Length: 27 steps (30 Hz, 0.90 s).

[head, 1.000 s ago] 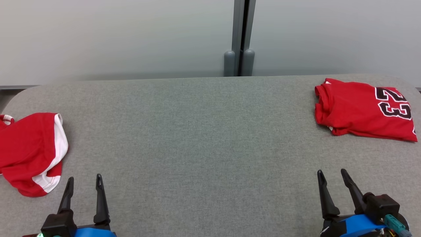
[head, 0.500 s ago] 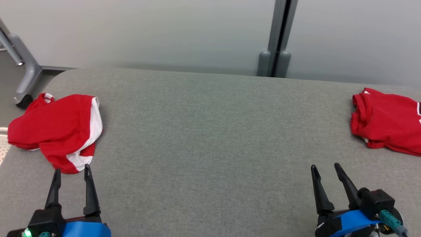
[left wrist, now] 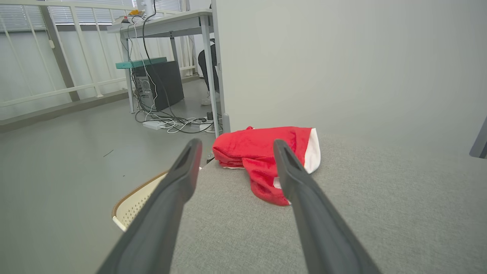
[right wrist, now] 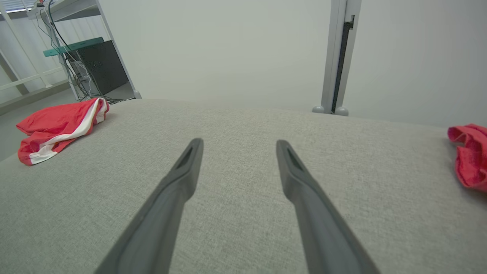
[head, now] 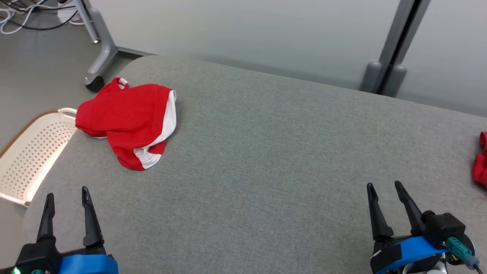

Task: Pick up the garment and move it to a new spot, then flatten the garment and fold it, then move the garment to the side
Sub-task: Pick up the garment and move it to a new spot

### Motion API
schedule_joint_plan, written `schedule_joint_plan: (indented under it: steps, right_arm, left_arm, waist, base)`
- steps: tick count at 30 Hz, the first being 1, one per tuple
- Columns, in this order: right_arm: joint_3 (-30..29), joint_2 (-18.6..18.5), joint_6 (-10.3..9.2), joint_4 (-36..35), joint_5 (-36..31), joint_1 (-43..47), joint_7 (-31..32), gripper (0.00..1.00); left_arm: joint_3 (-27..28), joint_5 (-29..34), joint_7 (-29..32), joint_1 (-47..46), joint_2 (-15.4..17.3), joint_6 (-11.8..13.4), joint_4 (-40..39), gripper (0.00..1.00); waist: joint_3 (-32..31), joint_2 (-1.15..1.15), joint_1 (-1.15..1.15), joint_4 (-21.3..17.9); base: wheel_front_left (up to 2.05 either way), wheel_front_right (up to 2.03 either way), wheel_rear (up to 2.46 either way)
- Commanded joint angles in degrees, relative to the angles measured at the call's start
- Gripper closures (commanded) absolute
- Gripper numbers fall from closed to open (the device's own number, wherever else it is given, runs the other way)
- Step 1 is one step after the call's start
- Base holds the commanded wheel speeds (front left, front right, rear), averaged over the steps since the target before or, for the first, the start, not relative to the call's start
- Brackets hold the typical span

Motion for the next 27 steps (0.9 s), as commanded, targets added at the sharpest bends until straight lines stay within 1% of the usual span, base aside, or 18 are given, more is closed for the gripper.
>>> schedule_joint_plan:
  steps: [1,4,8,16,19,23,27]
  right_arm:
    - [-0.40,-0.11,0.03,-0.46,-0.39,-0.70,0.08,0.00]
    - [-1.11,-0.10,0.03,-0.85,-0.62,-0.34,0.35,0.00]
    - [-1.08,-0.10,0.02,-1.04,-0.75,-0.01,0.57,0.00]
    - [-0.36,-0.11,0.02,-1.50,-0.43,0.37,0.96,0.00]
    - [-0.55,-0.12,0.03,-2.15,-1.03,-0.18,1.07,0.00]
    - [-1.07,-0.12,0.02,-4.64,-2.49,-1.60,1.73,0.00]
    - [-0.90,-0.63,0.03,-8.82,-3.97,-3.15,2.95,0.00]
  left_arm:
    - [0.39,-0.20,-0.26,-0.47,0.04,0.23,-0.24,0.00]
    - [0.01,-0.07,-0.26,0.07,-0.17,0.40,-0.55,0.00]
    - [0.37,-0.35,-0.26,0.68,-0.25,0.63,-0.79,0.00]
    - [1.10,-0.51,-0.26,0.05,-0.34,0.75,-0.46,0.00]
    - [1.48,-0.95,-0.26,-2.27,-0.23,0.43,0.07,0.00]
    - [2.15,-1.55,-0.26,-7.37,1.24,-0.40,2.30,0.00]
    - [3.20,-2.03,-0.23,-15.72,4.18,-1.00,5.50,0.00]
  waist:
    - [1.00,0.00,0.00,1.55]
    - [1.15,0.00,0.00,2.97]
    - [1.22,0.00,0.00,3.83]
    - [1.35,0.00,0.00,3.35]
    - [2.16,0.00,0.00,2.57]
    - [4.37,0.00,0.00,1.14]
    - [7.82,0.00,0.00,-1.26]
  base:
    - [0.00,0.00,0.00]
    - [0.00,0.00,0.00]
    - [0.00,0.00,0.00]
    - [0.00,0.00,0.00]
    - [0.00,0.00,0.00]
    - [0.00,0.00,0.00]
    - [0.00,0.00,0.00]
